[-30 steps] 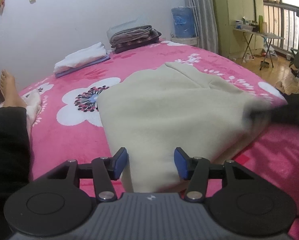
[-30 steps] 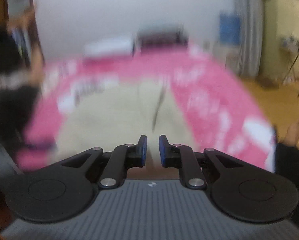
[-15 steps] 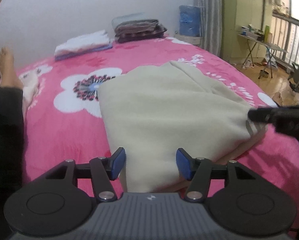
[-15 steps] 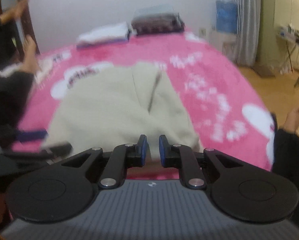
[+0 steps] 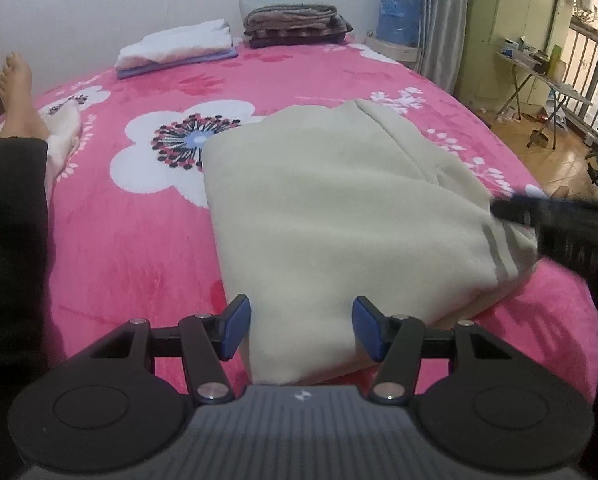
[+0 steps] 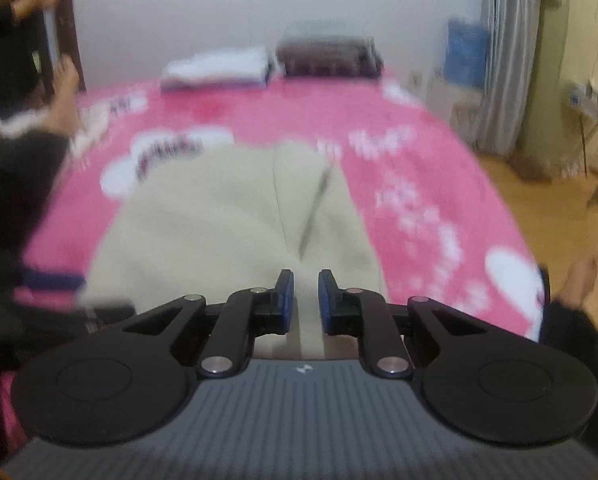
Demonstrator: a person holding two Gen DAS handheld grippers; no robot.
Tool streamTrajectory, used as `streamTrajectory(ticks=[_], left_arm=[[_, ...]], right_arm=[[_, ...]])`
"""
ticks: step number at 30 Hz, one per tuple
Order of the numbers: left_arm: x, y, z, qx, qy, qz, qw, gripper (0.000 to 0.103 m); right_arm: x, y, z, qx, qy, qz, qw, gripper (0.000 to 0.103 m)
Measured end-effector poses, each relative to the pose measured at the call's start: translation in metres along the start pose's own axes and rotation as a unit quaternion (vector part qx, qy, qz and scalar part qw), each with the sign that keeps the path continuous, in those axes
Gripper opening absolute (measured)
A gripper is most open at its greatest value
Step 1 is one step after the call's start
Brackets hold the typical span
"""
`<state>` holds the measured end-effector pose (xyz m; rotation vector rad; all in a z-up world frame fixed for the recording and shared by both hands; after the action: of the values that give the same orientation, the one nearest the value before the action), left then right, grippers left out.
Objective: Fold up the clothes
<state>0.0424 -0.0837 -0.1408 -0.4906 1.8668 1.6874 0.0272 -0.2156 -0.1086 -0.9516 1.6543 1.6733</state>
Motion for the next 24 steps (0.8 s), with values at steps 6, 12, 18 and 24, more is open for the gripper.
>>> streamTrajectory(ticks=[6, 12, 18, 24], left_arm=[[0.0, 0.0, -0.004, -0.01, -0.004, 0.013, 0.9999, 0.058], [0.0, 0.0, -0.006, -0.022, -0.012, 0.019, 0.9995, 0.058], [0.0, -0.001, -0.008, -0.032, -0.02, 0.024, 0.999, 0.058], [0.0, -0.002, -0.009, -0.033, -0.019, 0.027, 0.9989, 0.064]], right_arm=[[0.03, -0.037, 0.007, -0.009, 0.048, 0.017, 0.999, 0.013], [0.016, -0.031, 0.003, -0.016, 0.039, 0.027, 0.999, 0.013], [-0.012, -0.022, -0.005, -0.01, 0.015, -0.024, 1.0, 0.013], [-0.006, -0.055, -0.011, -0.011, 0.008, 0.002, 1.0, 0.014]])
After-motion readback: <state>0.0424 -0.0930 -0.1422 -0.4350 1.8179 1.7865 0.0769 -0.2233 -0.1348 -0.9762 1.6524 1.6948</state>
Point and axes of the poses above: each gripper's, at about its wrist camera, not at the fingertips, and y roughly against the way its jaws point, z to its left, x to its underside, the point moved 7 cm from there along -y, roughly the way its jaws point, and after that the axes turned 4 degrees about y, right-handed, at the moved point
